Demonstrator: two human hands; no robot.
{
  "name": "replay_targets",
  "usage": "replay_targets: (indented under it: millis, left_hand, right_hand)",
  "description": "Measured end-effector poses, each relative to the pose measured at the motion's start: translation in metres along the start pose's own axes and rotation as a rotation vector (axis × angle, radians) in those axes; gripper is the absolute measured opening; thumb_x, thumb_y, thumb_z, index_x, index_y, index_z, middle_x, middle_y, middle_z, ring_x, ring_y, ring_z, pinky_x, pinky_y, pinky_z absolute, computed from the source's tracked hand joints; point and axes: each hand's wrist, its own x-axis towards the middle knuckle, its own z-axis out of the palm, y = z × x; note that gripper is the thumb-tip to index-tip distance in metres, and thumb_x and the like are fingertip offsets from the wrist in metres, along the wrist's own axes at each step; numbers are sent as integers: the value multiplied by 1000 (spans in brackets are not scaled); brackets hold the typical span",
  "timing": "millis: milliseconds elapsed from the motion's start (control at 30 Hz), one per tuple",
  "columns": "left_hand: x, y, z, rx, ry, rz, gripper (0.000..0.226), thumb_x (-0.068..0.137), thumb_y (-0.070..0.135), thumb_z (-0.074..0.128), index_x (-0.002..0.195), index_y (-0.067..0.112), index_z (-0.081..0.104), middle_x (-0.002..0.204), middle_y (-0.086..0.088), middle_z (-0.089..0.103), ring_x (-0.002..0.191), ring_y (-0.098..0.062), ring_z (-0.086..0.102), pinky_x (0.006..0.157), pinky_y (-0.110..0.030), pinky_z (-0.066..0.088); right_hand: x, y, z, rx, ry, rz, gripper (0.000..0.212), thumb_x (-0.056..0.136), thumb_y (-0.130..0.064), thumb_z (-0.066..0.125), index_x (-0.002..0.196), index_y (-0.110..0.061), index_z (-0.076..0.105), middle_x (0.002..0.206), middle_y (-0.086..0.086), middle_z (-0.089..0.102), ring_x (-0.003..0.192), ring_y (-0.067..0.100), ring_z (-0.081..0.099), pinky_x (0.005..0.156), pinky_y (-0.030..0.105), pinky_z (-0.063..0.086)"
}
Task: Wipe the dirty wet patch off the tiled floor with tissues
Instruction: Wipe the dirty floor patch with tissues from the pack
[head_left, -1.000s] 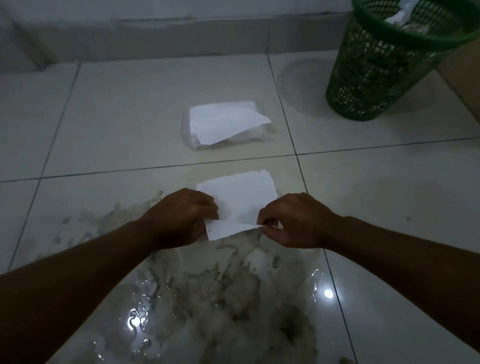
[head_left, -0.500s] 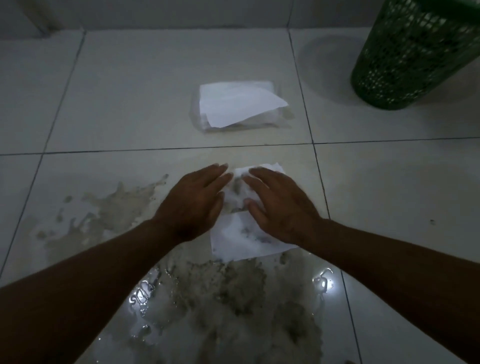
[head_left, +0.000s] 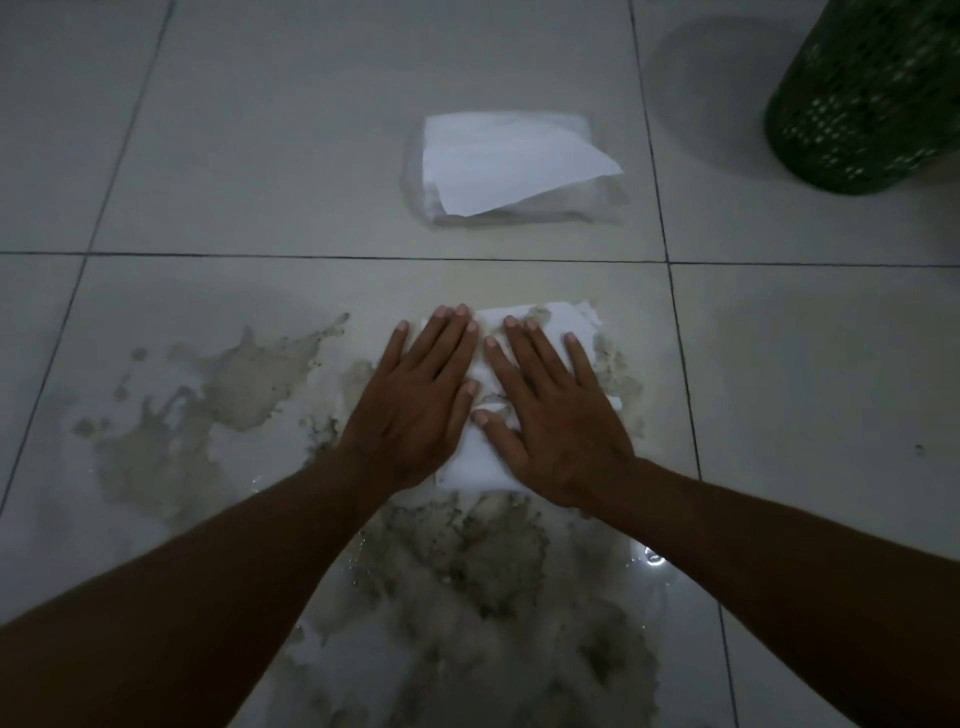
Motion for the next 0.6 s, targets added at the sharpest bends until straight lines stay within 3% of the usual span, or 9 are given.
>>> replay_targets:
  millis: [133,267,333,467,600]
  left_hand:
    - [2,-1,-4,-34,18,13,58,103,36,26,151,4,30,160,-15,24,150,-25,17,120,-51,18]
    - [18,-7,-14,-121,51,-36,60,103,43,25,153,10,27,162,-10,21,151,-22,13,121,-49,18]
    - [34,-14,-23,-155,135,-78,59,103,43,28,152,11,31,160,-11,26,150,-24,20,119,-48,24]
    - [71,-32,-36,-123,265,-148,56,101,36,39,149,9,36,156,-15,34,144,-28,33,115,-47,33]
    - [101,-45,-45,-118,263,-225,65,92,22,54,151,9,30,158,-16,30,144,-30,31,115,-44,32]
  right_hand:
    - [0,0,-2,68,33,8,68,99,-55,24,154,-16,22,162,10,14,150,21,8,119,51,11]
    - [15,7,-23,208,245,-24,48,92,-39,46,131,-13,58,140,10,53,133,24,45,106,46,37]
    - [35,16,-38,164,366,-40,38,89,-29,53,122,-13,64,127,8,62,120,23,54,95,41,42]
    - [77,27,-55,72,463,8,36,90,-23,55,124,-14,61,125,7,61,117,25,54,91,42,41]
    - [103,37,-55,46,466,47,44,88,-19,58,132,-14,56,137,10,54,129,28,47,102,45,36]
